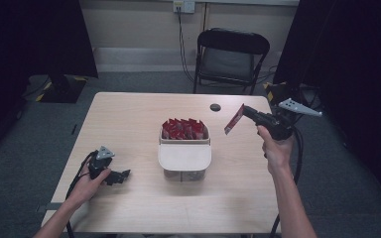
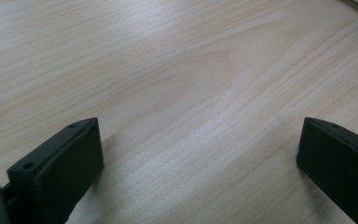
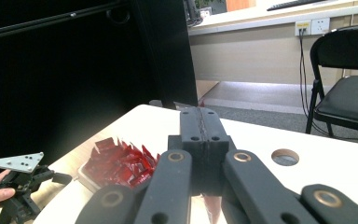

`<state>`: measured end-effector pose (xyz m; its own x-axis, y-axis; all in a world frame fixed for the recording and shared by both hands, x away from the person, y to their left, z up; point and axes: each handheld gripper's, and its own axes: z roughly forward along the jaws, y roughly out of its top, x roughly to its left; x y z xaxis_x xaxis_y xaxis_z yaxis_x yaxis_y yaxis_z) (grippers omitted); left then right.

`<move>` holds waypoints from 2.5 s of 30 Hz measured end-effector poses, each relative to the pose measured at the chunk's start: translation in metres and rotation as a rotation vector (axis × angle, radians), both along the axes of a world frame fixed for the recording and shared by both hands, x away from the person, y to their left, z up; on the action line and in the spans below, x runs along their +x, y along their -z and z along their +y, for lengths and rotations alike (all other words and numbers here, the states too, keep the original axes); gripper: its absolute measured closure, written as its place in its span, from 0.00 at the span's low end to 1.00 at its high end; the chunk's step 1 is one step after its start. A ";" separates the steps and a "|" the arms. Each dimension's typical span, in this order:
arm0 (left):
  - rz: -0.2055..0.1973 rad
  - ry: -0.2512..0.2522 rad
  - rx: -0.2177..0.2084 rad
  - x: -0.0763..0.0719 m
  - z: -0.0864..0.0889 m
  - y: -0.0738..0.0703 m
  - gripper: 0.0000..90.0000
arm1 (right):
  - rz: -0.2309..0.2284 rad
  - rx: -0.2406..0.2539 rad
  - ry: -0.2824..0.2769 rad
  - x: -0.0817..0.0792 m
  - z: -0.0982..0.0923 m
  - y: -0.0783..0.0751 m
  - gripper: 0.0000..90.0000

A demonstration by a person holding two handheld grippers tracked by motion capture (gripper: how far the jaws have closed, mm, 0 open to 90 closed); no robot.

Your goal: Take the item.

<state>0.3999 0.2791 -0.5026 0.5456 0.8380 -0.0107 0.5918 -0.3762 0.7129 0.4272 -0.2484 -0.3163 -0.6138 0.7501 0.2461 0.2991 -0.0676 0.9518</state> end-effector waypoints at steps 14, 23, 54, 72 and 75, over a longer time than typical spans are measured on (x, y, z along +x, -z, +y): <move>0.000 0.000 0.000 0.000 0.000 0.000 0.00 | 0.088 -0.058 0.003 0.016 0.006 0.034 1.00; 0.000 0.000 -0.001 0.000 0.000 0.000 0.00 | 0.117 -0.090 -0.002 0.022 0.008 0.047 1.00; 0.000 0.000 0.000 0.000 0.000 0.000 0.00 | 0.199 -0.184 -0.019 0.016 0.018 0.078 1.00; 0.001 0.003 0.000 0.000 0.000 0.000 0.00 | 0.211 -0.231 -0.037 -0.015 0.014 0.081 1.00; 0.001 0.003 0.000 0.000 0.000 0.000 0.00 | 0.217 -0.238 -0.032 -0.019 0.010 0.081 1.00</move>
